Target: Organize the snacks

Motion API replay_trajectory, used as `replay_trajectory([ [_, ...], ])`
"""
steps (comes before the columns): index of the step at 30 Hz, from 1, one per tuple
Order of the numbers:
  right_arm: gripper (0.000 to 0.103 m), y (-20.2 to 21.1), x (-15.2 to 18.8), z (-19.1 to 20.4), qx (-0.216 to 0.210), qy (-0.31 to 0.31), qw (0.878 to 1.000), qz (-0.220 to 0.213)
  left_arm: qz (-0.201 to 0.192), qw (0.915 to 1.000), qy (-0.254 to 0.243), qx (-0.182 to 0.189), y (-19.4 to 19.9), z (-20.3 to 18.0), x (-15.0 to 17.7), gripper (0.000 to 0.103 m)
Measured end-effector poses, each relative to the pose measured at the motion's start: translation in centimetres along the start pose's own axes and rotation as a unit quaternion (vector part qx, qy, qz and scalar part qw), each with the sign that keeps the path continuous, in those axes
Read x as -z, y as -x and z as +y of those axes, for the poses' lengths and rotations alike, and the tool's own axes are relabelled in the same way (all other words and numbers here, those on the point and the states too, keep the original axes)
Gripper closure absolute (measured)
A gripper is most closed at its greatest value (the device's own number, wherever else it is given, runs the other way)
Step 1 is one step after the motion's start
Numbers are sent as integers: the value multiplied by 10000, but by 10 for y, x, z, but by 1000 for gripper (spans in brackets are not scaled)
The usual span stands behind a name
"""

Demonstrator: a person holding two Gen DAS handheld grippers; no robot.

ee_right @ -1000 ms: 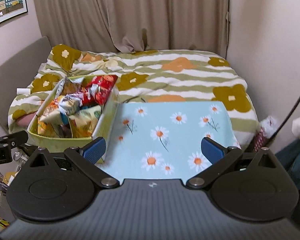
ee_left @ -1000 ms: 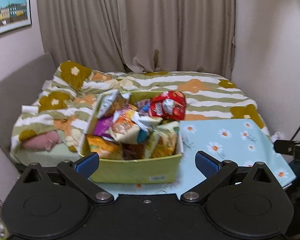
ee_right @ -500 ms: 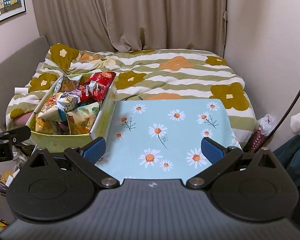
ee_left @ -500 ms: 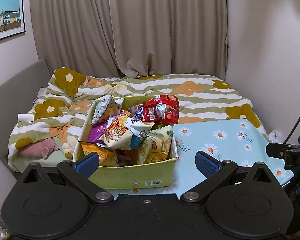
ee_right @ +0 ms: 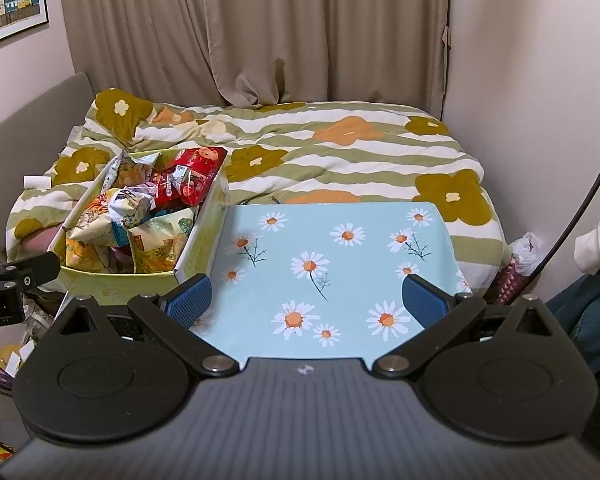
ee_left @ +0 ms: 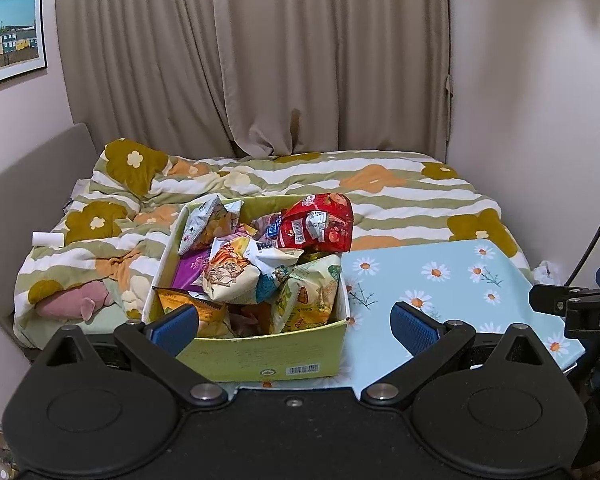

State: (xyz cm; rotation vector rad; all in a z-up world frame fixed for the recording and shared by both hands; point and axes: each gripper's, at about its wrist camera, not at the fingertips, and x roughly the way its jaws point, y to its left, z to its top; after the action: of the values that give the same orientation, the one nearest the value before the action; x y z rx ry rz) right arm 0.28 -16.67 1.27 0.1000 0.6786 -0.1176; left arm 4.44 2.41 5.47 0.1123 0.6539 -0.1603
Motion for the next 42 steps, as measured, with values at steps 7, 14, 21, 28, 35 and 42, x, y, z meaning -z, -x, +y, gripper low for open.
replay_trajectory([
  [7, 0, 1, 2, 0, 61, -9, 10000, 9, 4, 10000, -22, 24, -1, -1, 0, 0],
  [14, 0, 2, 2, -2, 112, -35, 9999, -5, 11, 10000, -5, 14, -1, 0, 1, 0],
  [21, 0, 2, 2, -2, 110, -34, 9999, -4, 7, 10000, -3, 14, 0, 1, 1, 0],
  [28, 0, 2, 2, -3, 109, -35, 9999, -2, 10, 10000, -1, 21, 0, 1, 1, 0],
  [35, 0, 1, 2, -2, 105, -55, 9999, 1, -172, 9998, 92, 101, 7, 3, 1, 0],
  [42, 0, 2, -3, 3, 111, -49, 9999, -26, -202, 9996, 186, 101, 5, 9, -2, 0],
])
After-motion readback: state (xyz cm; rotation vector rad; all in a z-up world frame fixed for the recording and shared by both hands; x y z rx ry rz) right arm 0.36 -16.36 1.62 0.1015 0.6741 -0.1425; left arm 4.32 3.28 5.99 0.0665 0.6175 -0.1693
